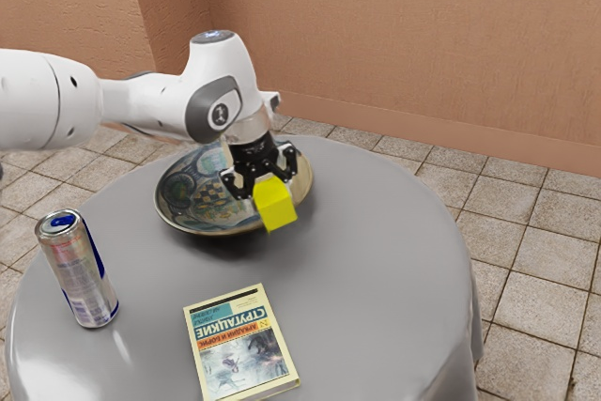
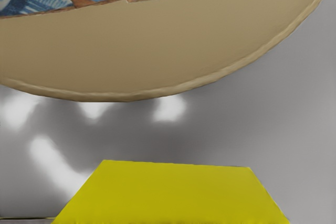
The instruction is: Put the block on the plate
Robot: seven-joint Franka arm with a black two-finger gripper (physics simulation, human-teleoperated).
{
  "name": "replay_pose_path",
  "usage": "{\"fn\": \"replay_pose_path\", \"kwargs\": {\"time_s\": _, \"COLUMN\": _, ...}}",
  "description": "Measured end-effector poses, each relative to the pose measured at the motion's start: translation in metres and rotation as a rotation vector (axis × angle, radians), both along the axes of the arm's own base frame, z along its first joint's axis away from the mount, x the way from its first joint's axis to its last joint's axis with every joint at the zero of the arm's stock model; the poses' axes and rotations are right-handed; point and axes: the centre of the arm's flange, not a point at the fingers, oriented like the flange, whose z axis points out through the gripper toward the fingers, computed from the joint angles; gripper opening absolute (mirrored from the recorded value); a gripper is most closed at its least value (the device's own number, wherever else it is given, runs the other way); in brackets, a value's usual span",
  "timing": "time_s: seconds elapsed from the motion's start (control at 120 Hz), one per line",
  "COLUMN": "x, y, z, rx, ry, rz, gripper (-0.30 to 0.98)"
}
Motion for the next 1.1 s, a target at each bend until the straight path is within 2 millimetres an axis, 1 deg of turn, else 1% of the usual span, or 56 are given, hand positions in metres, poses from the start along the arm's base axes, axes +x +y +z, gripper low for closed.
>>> {"fn": "replay_pose_path", "kwargs": {"time_s": 0.083, "x": 0.004, "y": 0.011, "z": 0.008, "rx": -0.007, "ry": -0.014, "rz": 0.024, "gripper": 0.37}}
{"fn": "replay_pose_path", "kwargs": {"time_s": 0.208, "x": 0.012, "y": 0.042, "z": 0.024, "rx": -0.005, "ry": -0.045, "rz": 0.079, "gripper": 0.38}}
{"fn": "replay_pose_path", "kwargs": {"time_s": 0.433, "x": 0.019, "y": 0.107, "z": 0.043, "rx": -0.001, "ry": -0.087, "rz": 0.200, "gripper": 0.38}}
{"fn": "replay_pose_path", "kwargs": {"time_s": 0.533, "x": 0.020, "y": 0.138, "z": 0.046, "rx": 0.005, "ry": -0.099, "rz": 0.257, "gripper": 0.38}}
{"fn": "replay_pose_path", "kwargs": {"time_s": 0.633, "x": 0.027, "y": 0.164, "z": 0.043, "rx": 0.008, "ry": -0.107, "rz": 0.305, "gripper": 0.38}}
{"fn": "replay_pose_path", "kwargs": {"time_s": 0.7, "x": 0.034, "y": 0.173, "z": 0.038, "rx": 0.009, "ry": -0.110, "rz": 0.325, "gripper": 0.38}}
{"fn": "replay_pose_path", "kwargs": {"time_s": 0.842, "x": 0.054, "y": 0.178, "z": 0.022, "rx": 0.004, "ry": -0.118, "rz": 0.347, "gripper": 0.38}}
{"fn": "replay_pose_path", "kwargs": {"time_s": 0.933, "x": 0.063, "y": 0.182, "z": 0.009, "rx": 0.002, "ry": -0.116, "rz": 0.361, "gripper": 0.38}}
{"fn": "replay_pose_path", "kwargs": {"time_s": 1.1, "x": 0.073, "y": 0.183, "z": -0.026, "rx": 0.003, "ry": -0.086, "rz": 0.375, "gripper": 0.38}}
